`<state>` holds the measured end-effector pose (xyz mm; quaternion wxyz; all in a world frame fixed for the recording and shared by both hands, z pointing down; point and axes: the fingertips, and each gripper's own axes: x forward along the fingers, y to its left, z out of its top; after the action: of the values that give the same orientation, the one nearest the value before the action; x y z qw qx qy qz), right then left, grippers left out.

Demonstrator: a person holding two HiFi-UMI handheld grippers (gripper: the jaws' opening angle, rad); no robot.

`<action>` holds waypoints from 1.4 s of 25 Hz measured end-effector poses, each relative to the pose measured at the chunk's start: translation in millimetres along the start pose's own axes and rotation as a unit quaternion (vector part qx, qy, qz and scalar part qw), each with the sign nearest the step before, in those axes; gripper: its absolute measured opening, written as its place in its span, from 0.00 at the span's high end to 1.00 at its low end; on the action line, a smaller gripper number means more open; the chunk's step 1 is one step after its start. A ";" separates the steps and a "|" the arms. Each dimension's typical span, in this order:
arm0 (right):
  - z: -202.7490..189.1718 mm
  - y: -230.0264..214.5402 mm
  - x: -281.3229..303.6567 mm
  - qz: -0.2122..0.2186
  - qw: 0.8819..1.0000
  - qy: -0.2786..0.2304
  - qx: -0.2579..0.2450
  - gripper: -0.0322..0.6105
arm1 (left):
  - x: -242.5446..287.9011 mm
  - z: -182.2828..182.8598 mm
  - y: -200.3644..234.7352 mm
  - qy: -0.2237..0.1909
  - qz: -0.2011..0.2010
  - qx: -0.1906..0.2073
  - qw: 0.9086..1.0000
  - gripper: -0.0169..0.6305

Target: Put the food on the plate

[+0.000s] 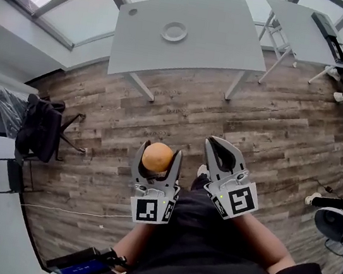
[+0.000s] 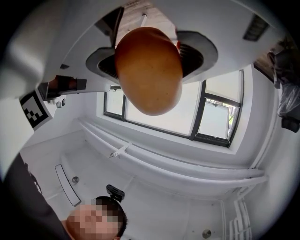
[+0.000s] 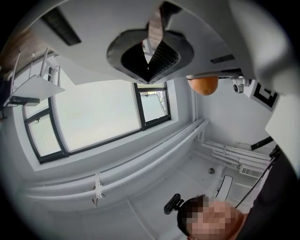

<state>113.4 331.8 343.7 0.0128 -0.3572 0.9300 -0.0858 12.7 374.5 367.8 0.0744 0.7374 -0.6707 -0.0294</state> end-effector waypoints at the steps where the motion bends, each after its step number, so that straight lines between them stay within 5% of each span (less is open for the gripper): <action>1: -0.4 -2.6 1.9 -0.002 1.000 0.004 -0.011 0.95 | 3.6 -0.4 0.4 0.001 0.001 0.002 1.000 0.45; 12: -1.2 -37.6 2.4 0.026 0.999 0.007 -0.022 0.95 | 21.2 -5.2 15.7 -0.007 0.058 0.012 0.998 0.45; 18: -28.0 -61.9 -0.2 0.077 0.995 0.053 0.022 0.95 | 34.2 -23.9 25.1 0.031 0.078 -0.002 0.997 0.45; 35: -19.5 -118.7 21.7 0.034 0.998 0.056 0.001 0.95 | 125.8 -20.3 -5.4 0.030 -0.008 -0.012 0.999 0.45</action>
<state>174.3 233.6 383.7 -0.0359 -0.3198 0.9409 -0.1056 33.4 251.4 394.1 0.1026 0.7425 -0.6618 -0.0161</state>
